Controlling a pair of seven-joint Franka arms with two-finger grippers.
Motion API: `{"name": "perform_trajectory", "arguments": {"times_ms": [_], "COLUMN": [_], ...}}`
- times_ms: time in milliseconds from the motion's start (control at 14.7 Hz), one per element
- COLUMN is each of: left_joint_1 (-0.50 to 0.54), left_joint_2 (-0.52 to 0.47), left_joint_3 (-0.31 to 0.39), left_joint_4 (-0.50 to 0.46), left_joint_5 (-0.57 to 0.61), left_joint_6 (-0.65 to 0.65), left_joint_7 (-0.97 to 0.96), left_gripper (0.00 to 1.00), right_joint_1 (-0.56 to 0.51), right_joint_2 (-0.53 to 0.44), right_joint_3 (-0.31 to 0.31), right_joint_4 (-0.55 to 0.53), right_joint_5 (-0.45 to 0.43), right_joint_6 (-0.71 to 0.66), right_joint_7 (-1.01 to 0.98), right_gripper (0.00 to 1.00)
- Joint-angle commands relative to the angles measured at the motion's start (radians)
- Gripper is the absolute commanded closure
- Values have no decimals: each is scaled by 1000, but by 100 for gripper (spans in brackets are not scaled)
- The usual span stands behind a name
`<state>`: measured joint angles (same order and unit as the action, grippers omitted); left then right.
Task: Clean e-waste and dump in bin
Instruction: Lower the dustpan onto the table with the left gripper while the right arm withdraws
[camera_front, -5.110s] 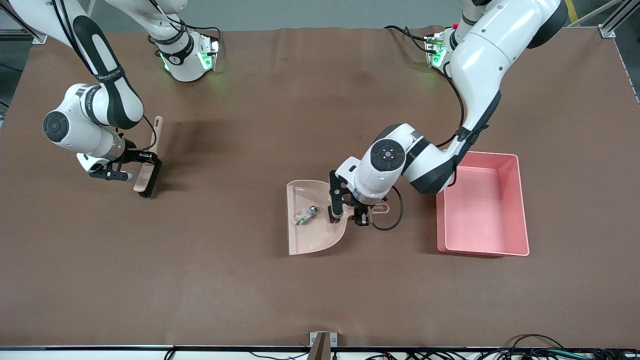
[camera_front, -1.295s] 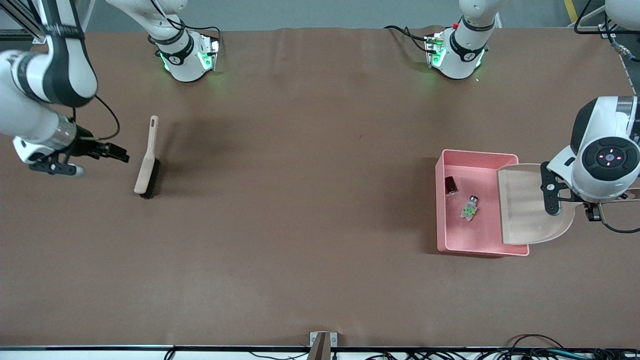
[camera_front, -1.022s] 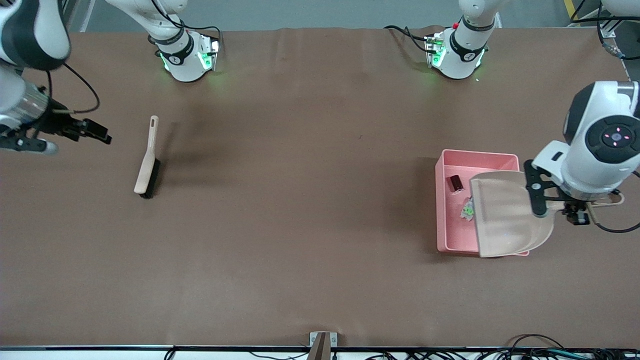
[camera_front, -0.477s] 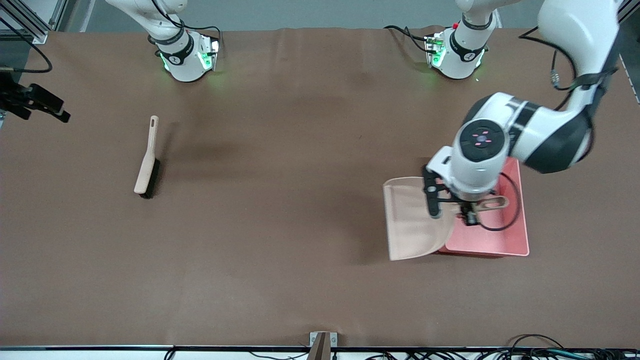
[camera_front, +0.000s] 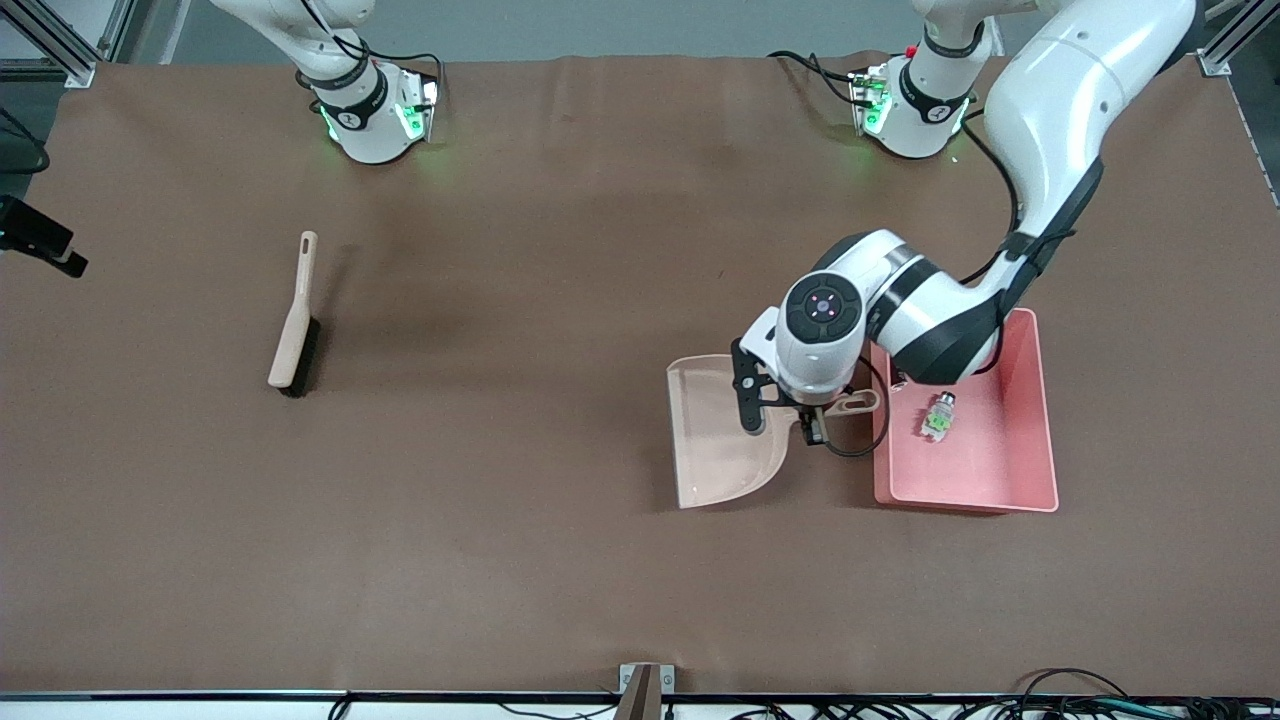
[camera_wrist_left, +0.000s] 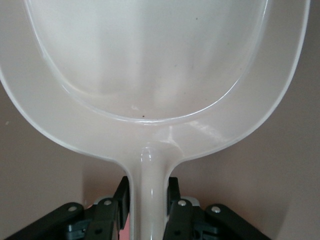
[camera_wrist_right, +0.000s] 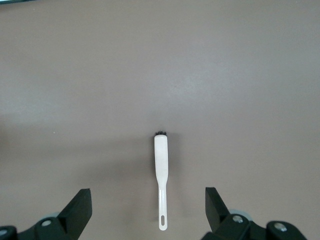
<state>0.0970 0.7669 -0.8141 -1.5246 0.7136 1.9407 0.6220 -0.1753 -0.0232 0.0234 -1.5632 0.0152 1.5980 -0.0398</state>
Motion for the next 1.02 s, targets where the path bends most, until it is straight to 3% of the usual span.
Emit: {"name": "perform_trajectory", "arguments": {"times_ms": [0,341,954], "left_joint_1": [-55,-157,-146], "left_joint_2": [31,52,61], "left_joint_3": [35,139,139], "left_joint_4": [31,32,4], "left_joint_5": [26,27,33], "left_joint_6": [12,60,70], "left_joint_7": [2,16,35], "left_gripper": [98,97,96], "right_joint_1": [6,31,54], "right_joint_2": [28,26,25], "right_joint_3": [1,3,6], "right_joint_4": [69,69,60], "right_joint_5": [-17,-24,-43], "right_joint_6": [-41,-88,-171], "right_joint_7": [0,103,104], "right_gripper": [0,0,0]}}
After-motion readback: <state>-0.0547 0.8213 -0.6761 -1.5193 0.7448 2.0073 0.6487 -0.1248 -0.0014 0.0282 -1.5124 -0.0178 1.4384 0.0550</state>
